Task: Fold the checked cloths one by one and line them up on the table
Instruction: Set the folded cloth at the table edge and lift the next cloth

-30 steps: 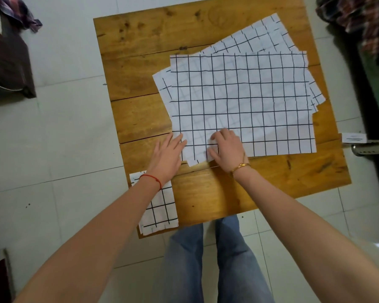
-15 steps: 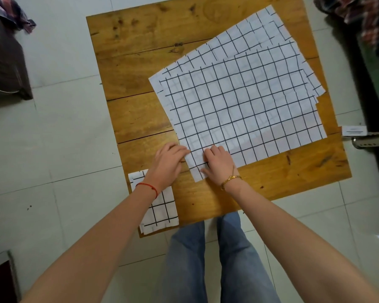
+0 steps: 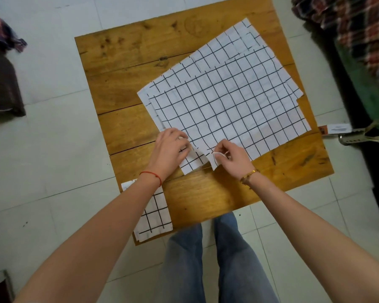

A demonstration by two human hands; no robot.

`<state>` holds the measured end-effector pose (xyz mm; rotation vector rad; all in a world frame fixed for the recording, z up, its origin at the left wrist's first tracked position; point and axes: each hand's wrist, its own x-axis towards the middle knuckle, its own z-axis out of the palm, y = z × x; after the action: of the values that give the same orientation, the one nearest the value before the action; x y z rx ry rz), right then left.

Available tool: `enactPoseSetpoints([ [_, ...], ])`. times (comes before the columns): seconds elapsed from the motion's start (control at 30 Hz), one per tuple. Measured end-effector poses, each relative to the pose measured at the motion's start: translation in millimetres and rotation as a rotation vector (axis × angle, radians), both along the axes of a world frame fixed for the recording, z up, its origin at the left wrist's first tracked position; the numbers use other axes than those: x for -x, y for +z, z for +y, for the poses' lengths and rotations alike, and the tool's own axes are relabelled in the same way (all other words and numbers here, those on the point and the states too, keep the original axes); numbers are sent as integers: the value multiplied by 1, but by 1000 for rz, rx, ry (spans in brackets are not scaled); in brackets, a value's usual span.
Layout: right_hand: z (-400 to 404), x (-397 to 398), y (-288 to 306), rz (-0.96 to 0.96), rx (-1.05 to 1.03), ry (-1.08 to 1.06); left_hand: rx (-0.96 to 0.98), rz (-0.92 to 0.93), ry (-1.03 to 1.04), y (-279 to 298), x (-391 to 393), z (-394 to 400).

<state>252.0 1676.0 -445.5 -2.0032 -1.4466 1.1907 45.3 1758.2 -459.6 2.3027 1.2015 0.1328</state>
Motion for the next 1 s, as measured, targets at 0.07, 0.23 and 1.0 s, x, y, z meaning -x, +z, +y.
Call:
enactPoseSetpoints([
  [0.07,-1,-3,11,9,-43,-22,-24,3,5,12,-10,4],
  [0.23,-1,-1,45,-243,-201,100,0,13,-15,47,-25,12],
  [1.0,57,-85,258,-326,-437,-14,-167,-170,111,234,-9,40],
])
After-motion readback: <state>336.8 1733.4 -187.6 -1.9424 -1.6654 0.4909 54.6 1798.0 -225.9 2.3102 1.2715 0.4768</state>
